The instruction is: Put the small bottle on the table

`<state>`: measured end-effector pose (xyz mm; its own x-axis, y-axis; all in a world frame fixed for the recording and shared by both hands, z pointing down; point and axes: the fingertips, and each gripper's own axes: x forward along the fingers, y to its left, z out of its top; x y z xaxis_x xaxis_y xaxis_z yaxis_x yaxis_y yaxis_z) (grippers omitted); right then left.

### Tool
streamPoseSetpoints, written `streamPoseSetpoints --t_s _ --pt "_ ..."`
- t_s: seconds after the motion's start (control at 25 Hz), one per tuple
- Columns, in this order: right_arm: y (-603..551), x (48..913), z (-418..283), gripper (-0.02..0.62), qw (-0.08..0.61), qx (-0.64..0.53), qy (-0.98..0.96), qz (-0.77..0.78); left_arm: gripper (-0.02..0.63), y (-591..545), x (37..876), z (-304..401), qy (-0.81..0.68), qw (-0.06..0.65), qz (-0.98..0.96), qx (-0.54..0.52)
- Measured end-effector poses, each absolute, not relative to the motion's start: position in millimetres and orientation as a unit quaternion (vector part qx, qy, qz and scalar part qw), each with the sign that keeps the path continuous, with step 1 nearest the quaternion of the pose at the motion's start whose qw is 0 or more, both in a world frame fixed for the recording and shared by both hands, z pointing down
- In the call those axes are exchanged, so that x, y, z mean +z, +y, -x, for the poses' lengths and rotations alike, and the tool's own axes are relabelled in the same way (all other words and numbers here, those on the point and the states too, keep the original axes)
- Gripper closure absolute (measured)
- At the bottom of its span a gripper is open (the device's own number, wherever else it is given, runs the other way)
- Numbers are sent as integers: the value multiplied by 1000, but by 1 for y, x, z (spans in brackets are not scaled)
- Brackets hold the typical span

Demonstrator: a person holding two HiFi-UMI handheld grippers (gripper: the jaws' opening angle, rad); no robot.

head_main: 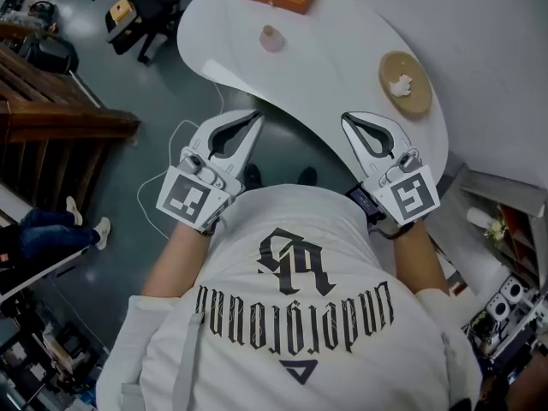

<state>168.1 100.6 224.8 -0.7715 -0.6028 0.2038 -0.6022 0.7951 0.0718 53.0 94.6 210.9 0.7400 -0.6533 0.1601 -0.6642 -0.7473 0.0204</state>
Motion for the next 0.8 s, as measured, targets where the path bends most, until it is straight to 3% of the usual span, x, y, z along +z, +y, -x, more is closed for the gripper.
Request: streamPoseSetpoints --t_s 0.24,0.6,0.8 --pt "130 215 -148 594 114 -2 -932 -345 600 119 201 -33 -325 32 -942 76" --pt "197 215 -88 594 145 0 -915 -378 600 180 179 60 -321 8 -945 56" --pt "235 200 -30 594 113 -3 -918 -381 600 220 180 122 -329 10 -943 47"
